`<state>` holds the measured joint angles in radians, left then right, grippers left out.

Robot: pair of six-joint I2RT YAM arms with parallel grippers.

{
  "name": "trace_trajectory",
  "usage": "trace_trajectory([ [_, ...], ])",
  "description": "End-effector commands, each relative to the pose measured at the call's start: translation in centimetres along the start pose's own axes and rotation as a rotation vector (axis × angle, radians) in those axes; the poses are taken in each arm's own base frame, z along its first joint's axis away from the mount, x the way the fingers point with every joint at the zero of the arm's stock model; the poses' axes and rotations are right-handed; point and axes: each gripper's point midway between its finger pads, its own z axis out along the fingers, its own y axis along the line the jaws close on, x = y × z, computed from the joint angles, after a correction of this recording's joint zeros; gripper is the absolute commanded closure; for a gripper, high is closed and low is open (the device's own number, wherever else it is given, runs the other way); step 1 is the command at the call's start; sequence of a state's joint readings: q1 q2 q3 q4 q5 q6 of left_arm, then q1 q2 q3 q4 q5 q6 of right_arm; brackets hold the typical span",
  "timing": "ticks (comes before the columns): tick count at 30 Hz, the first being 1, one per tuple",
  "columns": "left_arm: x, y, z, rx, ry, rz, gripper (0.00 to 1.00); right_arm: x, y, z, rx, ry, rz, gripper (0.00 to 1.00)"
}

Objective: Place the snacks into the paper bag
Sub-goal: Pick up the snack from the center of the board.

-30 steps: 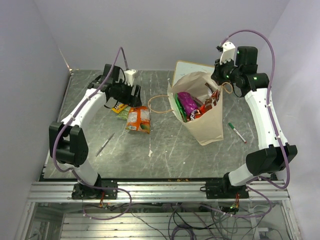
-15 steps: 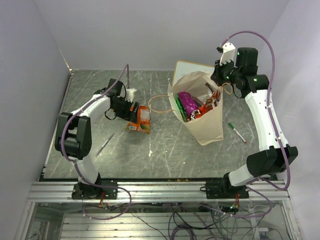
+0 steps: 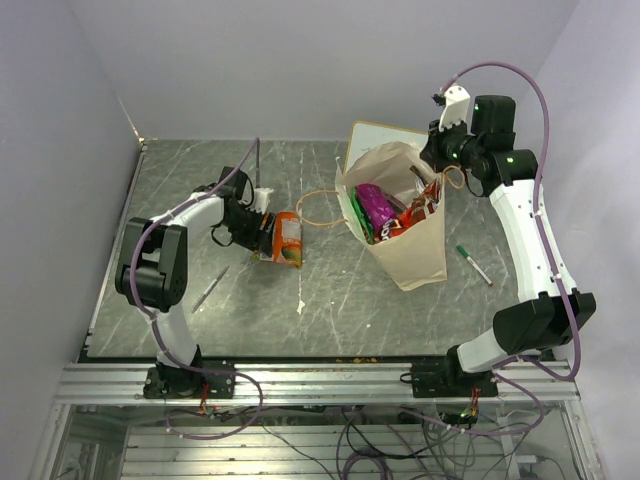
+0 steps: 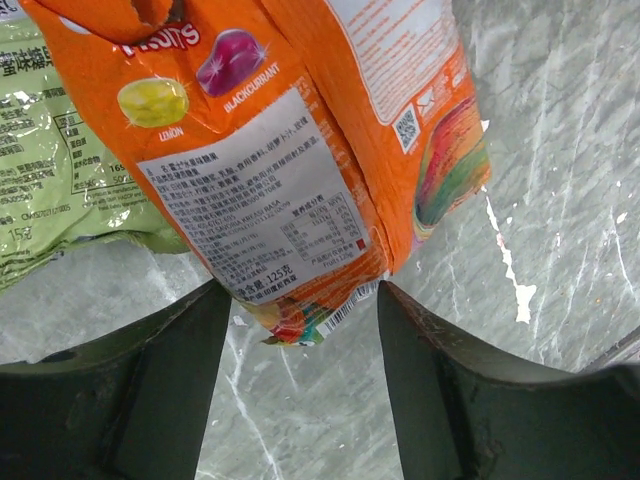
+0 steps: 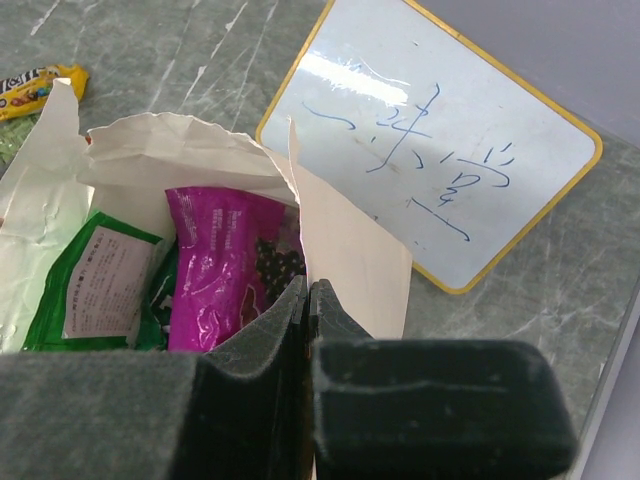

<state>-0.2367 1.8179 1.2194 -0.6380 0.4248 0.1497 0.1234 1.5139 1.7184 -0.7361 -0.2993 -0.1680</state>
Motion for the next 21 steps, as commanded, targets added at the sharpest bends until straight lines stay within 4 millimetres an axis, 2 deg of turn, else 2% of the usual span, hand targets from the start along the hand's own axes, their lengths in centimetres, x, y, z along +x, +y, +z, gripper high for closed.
trace_trajectory([
  [1,-0.4,0.4,0.8,0.014,-0.016,-0.004,0.32,-0.4,0.1,-0.4,-0.003,-0.022,0.004,1.00],
  [6,-0.7,0.3,1.2,0.033,-0.017,-0.007,0.48,-0.3,0.1,-0.2,-0.009,-0.019,0.005,1.00],
  [11,-1.6,0.1,0.7,0.040,-0.035,0.017,0.68,-0.4,0.2,-0.1,-0.014,-0.018,0.008,1.00],
  [17,-3.2,-1.1,-1.7,0.068,-0.074,0.095,0.90,-0.4,0.2,-0.1,-0.015,-0.017,0.007,1.00],
  [21,-4.5,-2.7,-4.6,0.101,-0.112,0.163,0.93,-0.3,0.2,-0.1,-0.016,-0.018,0.003,1.00],
])
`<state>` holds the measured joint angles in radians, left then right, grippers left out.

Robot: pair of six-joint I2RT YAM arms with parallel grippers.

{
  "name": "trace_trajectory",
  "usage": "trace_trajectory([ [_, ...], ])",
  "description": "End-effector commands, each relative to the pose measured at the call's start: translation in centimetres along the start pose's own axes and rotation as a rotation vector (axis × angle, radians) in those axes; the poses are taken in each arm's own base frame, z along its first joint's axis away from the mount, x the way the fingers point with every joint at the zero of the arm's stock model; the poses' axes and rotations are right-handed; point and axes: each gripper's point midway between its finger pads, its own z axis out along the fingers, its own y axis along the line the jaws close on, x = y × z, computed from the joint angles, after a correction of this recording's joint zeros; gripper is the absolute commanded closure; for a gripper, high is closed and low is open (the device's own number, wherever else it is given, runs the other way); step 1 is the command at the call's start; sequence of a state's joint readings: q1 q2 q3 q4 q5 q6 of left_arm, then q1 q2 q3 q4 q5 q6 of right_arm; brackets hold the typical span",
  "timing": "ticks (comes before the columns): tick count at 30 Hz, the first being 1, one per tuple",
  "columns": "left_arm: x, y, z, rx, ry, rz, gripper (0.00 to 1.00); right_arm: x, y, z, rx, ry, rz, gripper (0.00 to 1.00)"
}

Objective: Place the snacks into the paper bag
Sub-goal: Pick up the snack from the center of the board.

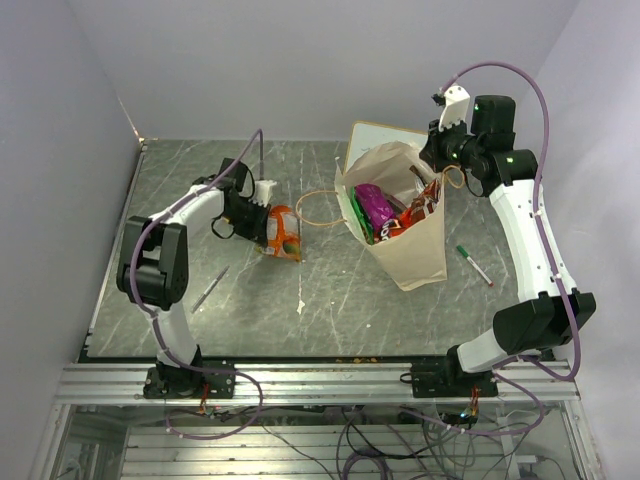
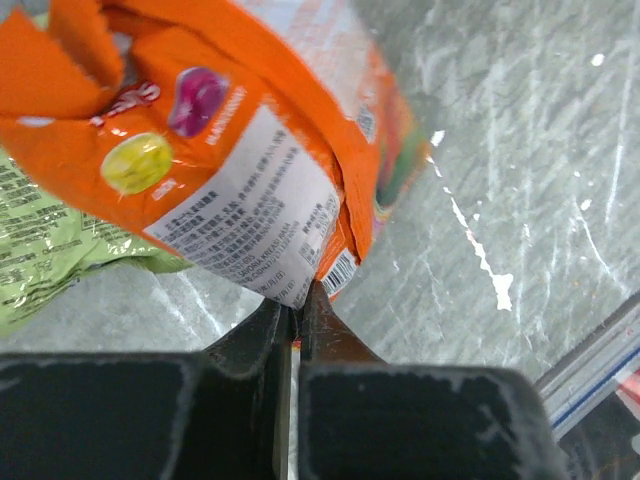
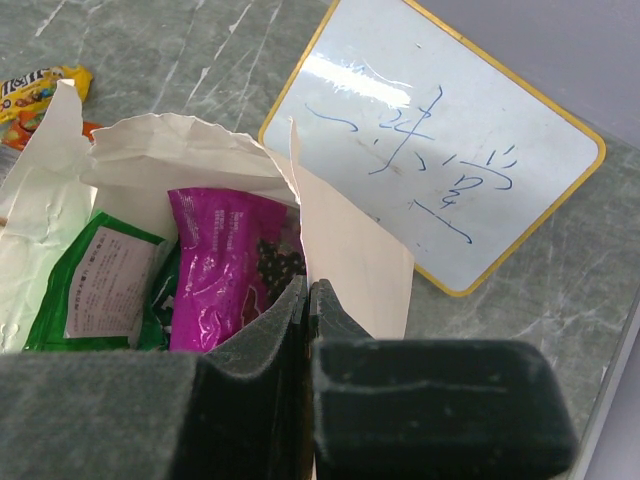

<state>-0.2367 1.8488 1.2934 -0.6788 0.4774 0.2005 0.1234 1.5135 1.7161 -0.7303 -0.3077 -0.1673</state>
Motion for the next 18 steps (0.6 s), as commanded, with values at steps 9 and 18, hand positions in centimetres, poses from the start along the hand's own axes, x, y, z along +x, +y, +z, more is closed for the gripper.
trace_trajectory([
  [9,-7.7,-5.2,-12.5,-0.031,-0.308,0.240,0.93,-0.8,0.7,0.1,-0.050,-0.022,0.002,1.00],
  [18,-14.4,-9.3,-23.0,-0.111,-0.613,0.323,0.93,-1.3,1.2,0.1,-0.078,-0.036,0.006,1.00],
])
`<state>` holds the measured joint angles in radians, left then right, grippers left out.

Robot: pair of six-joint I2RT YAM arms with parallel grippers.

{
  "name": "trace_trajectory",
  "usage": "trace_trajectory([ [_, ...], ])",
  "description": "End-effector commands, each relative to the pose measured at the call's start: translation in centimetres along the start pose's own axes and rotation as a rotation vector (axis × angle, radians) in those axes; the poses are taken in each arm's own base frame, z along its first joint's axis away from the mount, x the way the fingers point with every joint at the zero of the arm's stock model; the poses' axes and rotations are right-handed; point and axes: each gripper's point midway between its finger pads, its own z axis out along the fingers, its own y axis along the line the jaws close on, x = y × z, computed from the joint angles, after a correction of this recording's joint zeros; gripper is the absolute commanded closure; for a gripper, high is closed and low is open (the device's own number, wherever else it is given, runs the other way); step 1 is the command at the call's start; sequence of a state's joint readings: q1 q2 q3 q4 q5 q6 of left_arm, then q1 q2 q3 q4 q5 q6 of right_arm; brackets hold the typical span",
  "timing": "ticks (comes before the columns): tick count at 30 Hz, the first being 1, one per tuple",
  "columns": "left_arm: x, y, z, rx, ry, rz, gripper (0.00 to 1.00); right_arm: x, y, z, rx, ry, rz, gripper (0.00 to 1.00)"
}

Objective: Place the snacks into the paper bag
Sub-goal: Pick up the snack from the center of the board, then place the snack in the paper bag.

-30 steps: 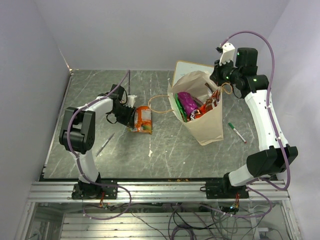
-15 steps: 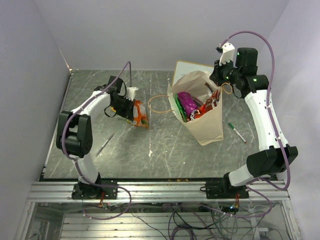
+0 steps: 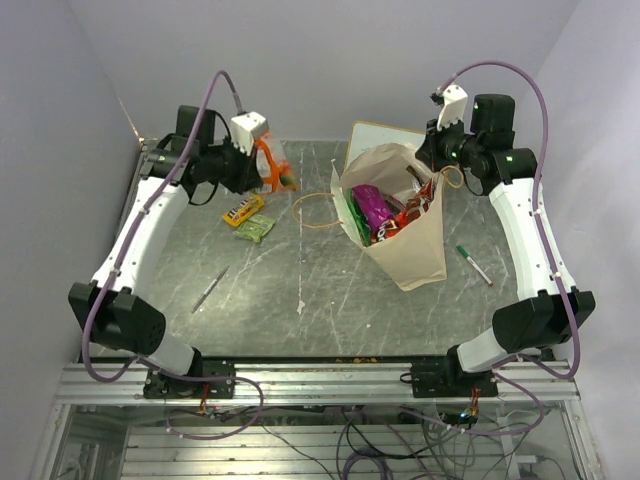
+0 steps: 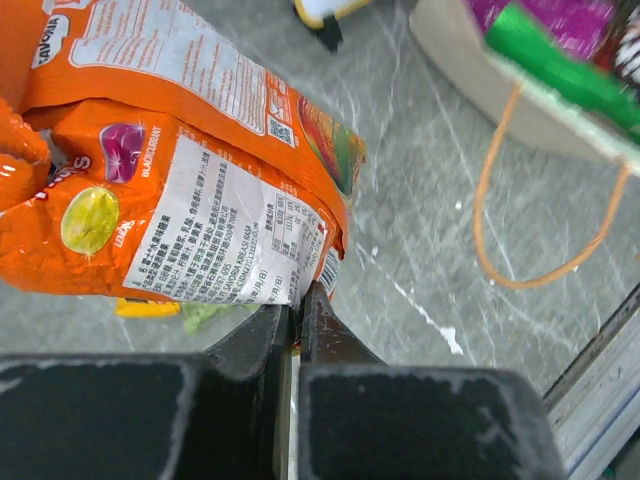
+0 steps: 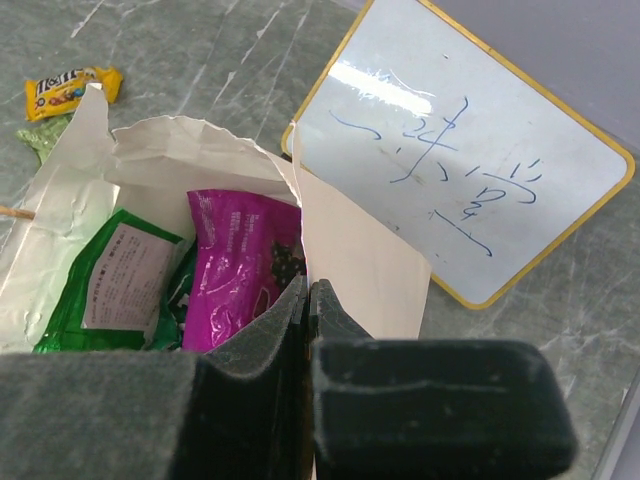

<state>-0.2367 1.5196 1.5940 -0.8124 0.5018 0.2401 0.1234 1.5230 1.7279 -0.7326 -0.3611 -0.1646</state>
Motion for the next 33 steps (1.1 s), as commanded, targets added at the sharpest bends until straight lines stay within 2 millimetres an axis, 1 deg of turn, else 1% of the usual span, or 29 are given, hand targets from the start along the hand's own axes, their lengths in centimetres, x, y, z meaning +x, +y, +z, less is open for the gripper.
trace_trajectory([
  [1,-7.3,-0.9,-4.5,-0.044,-0.215,0.062,0.93,-0.8,0.4,0.0,-0.028,-0.023,0.004,1.00],
  [4,-10.7,-2.4,-6.2,-0.035,-0.315,0.099,0.93,-0.8,0.4,0.1,-0.033,-0.023,0.006,1.00],
  [7,-13.3,-4.8,-6.8,0.006,-0.377,0.134,0.93,-1.1,0.6,0.0,-0.042,-0.029,0.006,1.00],
  [9,-14.5,-6.9,-6.6,0.050,-0.404,0.158,0.93,-1.2,0.7,-0.1,-0.049,-0.034,0.006,1.00],
  [13,-15.7,-11.0,-5.1,0.119,-0.423,0.218,0.93,-1.4,1.0,-0.2,-0.058,-0.039,0.005,1.00],
  [17,-15.8,-14.7,-3.0,0.208,-0.407,0.238,0.93,-1.5,1.1,-0.7,-0.058,-0.048,0.003,1.00],
  [21,-15.1,-17.9,-0.4,0.274,-0.367,0.265,0.93,-1.5,1.2,-1.1,-0.051,-0.054,-0.004,1.00],
  [22,-15.0,-18.4,0.2,0.283,-0.358,0.267,0.93,-1.5,1.2,-1.1,-0.052,-0.054,-0.003,1.00],
  [25,-14.5,-19.1,2.0,0.283,-0.328,0.269,0.93,-1.4,1.3,-1.1,-0.056,-0.052,-0.001,1.00],
  [29,-13.1,-19.7,4.7,0.296,-0.265,0.278,0.93,-1.5,1.4,-1.2,-0.061,-0.055,-0.002,1.00],
  [33,-11.8,-21.1,6.9,0.342,-0.217,0.285,0.93,-1.5,1.4,-1.2,-0.062,-0.054,0.000,1.00],
])
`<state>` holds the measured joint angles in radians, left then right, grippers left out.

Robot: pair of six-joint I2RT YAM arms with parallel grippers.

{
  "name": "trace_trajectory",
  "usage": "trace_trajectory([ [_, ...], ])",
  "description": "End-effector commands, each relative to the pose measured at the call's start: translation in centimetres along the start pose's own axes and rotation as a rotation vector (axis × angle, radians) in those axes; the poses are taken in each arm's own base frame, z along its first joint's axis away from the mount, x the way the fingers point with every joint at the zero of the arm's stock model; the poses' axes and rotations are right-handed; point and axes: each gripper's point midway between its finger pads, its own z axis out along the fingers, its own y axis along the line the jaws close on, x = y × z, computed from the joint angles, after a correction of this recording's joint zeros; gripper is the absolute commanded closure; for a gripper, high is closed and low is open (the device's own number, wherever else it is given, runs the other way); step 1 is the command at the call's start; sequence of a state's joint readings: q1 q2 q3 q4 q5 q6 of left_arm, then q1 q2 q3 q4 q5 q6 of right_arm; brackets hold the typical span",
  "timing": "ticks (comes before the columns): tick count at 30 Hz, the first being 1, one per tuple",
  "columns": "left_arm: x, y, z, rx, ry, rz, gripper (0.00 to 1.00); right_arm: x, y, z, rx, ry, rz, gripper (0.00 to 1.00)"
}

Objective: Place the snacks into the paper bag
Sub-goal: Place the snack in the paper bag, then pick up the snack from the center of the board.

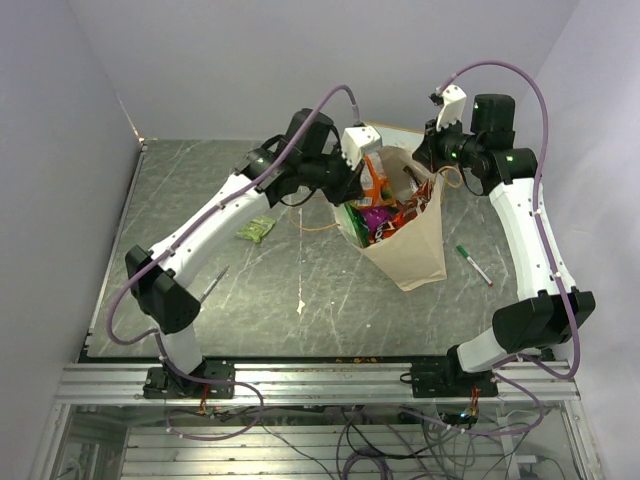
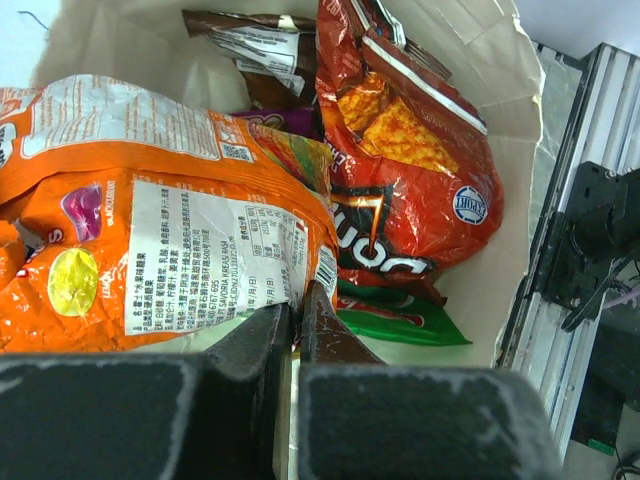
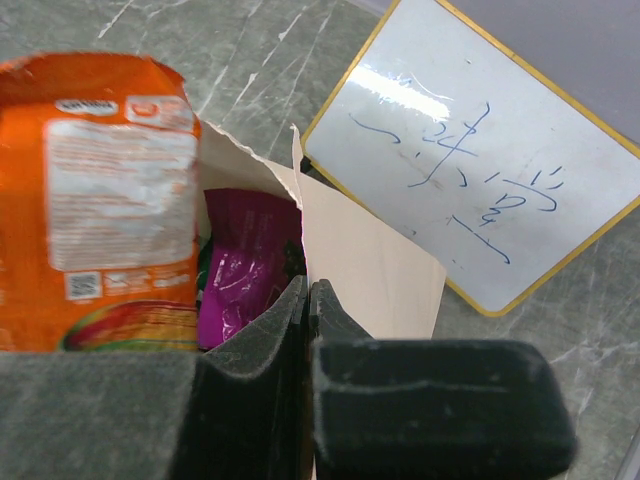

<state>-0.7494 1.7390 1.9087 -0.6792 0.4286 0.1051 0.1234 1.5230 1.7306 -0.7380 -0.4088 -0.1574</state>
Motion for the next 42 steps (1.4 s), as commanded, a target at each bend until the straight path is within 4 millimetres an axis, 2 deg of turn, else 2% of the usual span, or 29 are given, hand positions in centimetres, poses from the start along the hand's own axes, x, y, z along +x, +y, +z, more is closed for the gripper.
trace_trajectory([
  [1,-2.6,-1.1,1.3,0.026,-0.065,0.064,0.93,-1.4,0.6,-1.1,-0.016,-0.047,-0.010,1.00],
  [6,-1.3,-3.0,4.4,0.091,-0.015,0.072,0.93,-1.3,0.6,-1.2,-0.014,-0.046,-0.009,1.00],
  [11,1.1,-4.2,6.4,0.163,0.050,0.029,0.89,-1.1,0.4,-1.2,-0.004,-0.041,-0.010,1.00],
  [15,2.6,-3.9,7.1,0.148,0.085,0.016,0.73,-0.9,0.5,-1.0,-0.007,-0.039,-0.009,1.00],
  [19,2.2,-2.8,6.6,0.082,0.088,0.038,0.56,-0.8,0.5,-1.0,-0.009,-0.035,-0.008,1.00],
  [24,-0.2,-1.3,4.1,-0.026,0.047,0.093,0.20,-0.8,0.4,-1.1,-0.001,-0.038,-0.013,1.00],
  [26,-0.9,-1.3,3.1,-0.046,0.028,0.109,0.12,-0.8,0.4,-1.2,-0.001,-0.038,-0.014,1.00],
  [30,-2.2,-1.1,0.9,-0.073,-0.007,0.134,0.08,-0.8,0.5,-1.2,-0.001,-0.039,-0.015,1.00],
  [33,-3.0,-0.2,-1.2,-0.112,-0.041,0.139,0.07,-0.7,0.4,-1.3,0.004,-0.038,-0.017,1.00],
  [38,-3.7,3.8,-5.8,-0.245,-0.096,0.126,0.04,-1.0,0.4,-1.5,0.007,-0.043,-0.020,1.00],
  [42,-2.3,8.4,-9.5,-0.388,-0.112,0.064,0.01,-1.0,0.5,-1.5,0.002,-0.046,-0.021,1.00],
])
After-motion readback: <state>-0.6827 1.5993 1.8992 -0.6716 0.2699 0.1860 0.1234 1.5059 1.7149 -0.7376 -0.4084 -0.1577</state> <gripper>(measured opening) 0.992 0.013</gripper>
